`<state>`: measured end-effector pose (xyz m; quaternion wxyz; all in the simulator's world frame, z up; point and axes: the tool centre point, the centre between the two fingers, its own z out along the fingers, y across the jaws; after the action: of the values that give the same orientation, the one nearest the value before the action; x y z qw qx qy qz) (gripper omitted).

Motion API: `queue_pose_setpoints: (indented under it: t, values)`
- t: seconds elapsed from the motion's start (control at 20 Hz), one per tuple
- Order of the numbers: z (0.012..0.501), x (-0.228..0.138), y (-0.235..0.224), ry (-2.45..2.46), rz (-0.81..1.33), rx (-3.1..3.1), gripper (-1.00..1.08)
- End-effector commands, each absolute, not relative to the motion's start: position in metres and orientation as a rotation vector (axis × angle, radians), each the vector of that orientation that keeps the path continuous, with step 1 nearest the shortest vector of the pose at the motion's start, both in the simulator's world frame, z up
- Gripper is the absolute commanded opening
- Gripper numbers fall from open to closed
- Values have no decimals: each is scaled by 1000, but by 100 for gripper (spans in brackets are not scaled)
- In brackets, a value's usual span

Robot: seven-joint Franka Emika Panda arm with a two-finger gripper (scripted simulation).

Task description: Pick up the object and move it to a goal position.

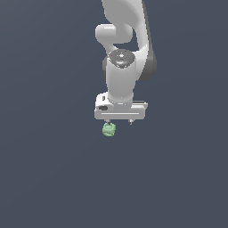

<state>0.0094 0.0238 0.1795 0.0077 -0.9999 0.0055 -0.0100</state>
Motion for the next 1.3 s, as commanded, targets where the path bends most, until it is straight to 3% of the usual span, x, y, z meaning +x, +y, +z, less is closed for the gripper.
queue_pose_setpoints:
  t: [0.0,0.7,1.25]
  values:
    - [180,9,24,17,-31,-3126,100]
    - [186,12,21,-1,-46,-3143,100]
    - [135,-10,-6,135,-22,-3136,100]
